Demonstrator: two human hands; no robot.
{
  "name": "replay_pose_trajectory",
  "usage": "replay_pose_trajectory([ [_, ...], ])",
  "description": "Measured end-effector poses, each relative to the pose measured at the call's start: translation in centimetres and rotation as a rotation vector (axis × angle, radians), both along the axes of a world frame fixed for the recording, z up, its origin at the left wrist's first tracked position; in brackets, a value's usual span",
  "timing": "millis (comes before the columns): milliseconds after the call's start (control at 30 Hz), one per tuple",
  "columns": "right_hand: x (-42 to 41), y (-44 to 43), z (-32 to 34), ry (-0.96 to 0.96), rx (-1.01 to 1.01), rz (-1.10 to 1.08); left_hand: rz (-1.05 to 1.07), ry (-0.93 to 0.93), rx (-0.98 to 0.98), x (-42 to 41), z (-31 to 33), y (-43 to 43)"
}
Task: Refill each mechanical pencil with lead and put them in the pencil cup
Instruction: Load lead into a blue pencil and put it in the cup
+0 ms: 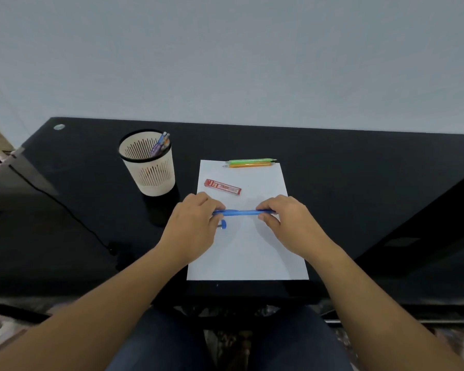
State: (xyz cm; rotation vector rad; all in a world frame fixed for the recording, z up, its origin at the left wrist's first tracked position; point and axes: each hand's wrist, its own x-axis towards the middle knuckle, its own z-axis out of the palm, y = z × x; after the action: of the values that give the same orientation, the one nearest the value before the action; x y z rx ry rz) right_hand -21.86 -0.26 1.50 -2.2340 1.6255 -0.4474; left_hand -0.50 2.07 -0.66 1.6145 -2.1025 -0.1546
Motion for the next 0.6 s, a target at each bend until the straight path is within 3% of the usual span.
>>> replay_pose_trajectory([
  [167, -0.7, 2.6, -1.3, 0.017, -0.048, 0.025, -0.044, -0.077, -0.086, 0.3, -1.9, 2.8],
  [333, -1.0, 3.9, -2.0, 0.070, -0.048, 0.027, -0.027, -0.117, -0.021, 0.0, -2.7, 4.1],
  [600, -1.0, 4.6, -2.2, 0.108, -0.026, 0.056, 0.027, -0.053, 0.000, -0.1, -3.6, 4.5],
])
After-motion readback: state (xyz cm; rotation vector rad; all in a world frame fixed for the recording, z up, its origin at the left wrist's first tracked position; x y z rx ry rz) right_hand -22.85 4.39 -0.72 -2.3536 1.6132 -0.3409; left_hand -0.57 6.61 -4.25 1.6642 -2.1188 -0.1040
